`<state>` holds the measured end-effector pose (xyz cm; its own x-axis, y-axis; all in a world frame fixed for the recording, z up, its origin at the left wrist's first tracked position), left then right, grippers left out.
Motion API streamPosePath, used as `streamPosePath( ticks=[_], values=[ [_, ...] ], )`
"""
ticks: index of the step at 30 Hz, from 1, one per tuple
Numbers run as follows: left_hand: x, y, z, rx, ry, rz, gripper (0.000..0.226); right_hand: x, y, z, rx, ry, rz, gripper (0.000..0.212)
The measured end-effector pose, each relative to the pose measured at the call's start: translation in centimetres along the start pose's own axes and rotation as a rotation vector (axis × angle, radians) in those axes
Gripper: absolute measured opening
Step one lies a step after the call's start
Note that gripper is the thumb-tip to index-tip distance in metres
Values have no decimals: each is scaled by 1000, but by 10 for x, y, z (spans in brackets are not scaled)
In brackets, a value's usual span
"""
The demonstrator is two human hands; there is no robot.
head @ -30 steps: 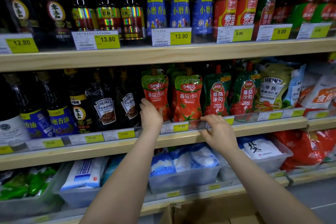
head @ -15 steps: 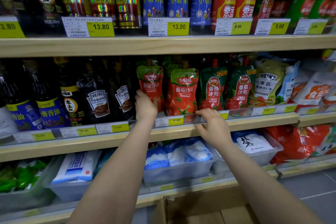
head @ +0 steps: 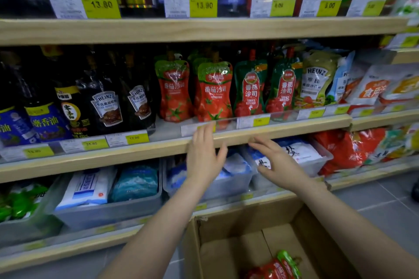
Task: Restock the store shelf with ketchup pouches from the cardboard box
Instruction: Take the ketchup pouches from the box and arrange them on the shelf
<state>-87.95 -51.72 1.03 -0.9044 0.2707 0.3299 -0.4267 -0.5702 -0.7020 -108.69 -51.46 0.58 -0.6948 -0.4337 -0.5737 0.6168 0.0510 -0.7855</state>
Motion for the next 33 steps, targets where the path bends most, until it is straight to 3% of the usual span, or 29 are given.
streamPosePath(
  ticks=[5,14,17,23,28,33],
  values=[
    [22,65,-66,-323,118,-126,42,61,4,-74,-54,179,-63,62],
    [34,155,-170,-778,47,-174,40,161,28,-167,-121,444,-168,65],
    [36,178,-204,-958,-40,-180,45,179,40,-185,-87,417,-183,60],
    [43,210,-256,-1351,-189,-167,75,193,44,-193,10,338,-140,60],
    [46,224,-268,-1404,-124,-24,88,196,47,-196,46,312,-135,60],
    [46,228,-265,-1436,-232,-61,81,197,48,-194,61,299,-141,60]
  ],
)
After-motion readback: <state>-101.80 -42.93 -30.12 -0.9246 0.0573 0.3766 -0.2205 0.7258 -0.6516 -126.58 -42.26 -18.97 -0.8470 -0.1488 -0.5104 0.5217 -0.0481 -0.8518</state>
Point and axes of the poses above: each hand's wrist, its own z-axis towards the middle knuckle, its own y-axis out of the palm, x = y × z, the point moved 1 cm from there along z, towards the middle knuckle, and after that the axes turned 14 degrees about z, right-handed, at the moved point
